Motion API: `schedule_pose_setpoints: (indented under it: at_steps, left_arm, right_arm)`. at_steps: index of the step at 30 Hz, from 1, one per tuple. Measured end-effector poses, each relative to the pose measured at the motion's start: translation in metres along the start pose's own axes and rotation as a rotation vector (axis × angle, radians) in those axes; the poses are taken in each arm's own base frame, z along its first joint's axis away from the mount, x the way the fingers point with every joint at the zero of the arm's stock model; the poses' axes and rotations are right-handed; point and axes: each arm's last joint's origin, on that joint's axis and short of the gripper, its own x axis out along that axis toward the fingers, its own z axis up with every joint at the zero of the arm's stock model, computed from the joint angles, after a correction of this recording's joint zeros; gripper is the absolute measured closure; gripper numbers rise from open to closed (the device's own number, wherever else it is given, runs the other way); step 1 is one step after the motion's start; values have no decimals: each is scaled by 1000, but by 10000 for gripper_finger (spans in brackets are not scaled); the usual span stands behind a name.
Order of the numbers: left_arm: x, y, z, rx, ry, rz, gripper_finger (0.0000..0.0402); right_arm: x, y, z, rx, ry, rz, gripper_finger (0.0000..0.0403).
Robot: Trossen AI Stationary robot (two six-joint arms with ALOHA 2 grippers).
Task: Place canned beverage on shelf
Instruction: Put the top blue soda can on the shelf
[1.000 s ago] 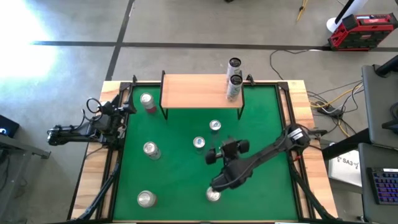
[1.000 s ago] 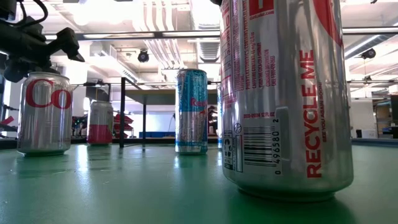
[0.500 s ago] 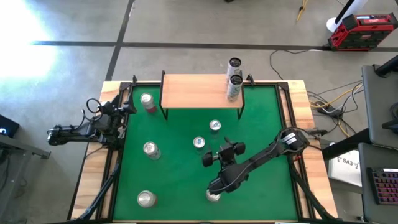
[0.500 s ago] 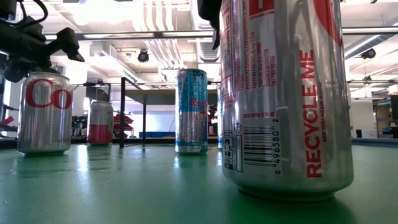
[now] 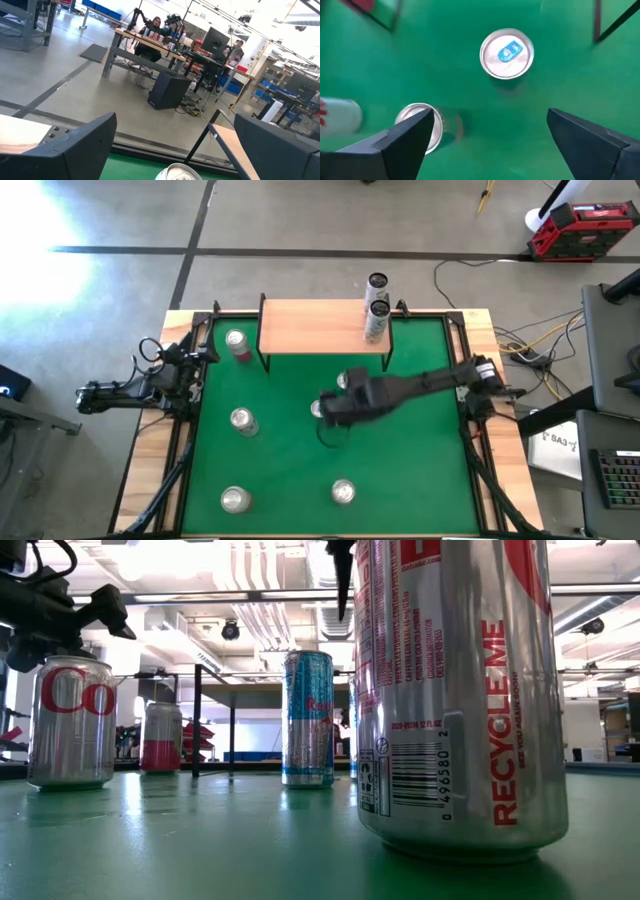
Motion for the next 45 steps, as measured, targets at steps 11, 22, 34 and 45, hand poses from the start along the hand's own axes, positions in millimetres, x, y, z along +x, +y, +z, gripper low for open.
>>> schedule_pose_setpoints:
  at_steps: [11, 22, 34, 45]
  left_arm:
    - [0, 0, 0, 0, 0, 0, 13]
    - [0, 0, 0, 0, 0, 0, 13]
    - [0, 0, 0, 0, 0, 0, 13]
    - [0, 0, 0, 0, 0, 0, 13]
  right_arm:
    - [26, -2, 57, -67, 266, -33, 23]
    - [67, -1, 71, -144, 273, -137, 23]
    - [82, 1, 75, -92, 270, -165, 25]
    - [92, 5, 69, -26, 285, -173, 171]
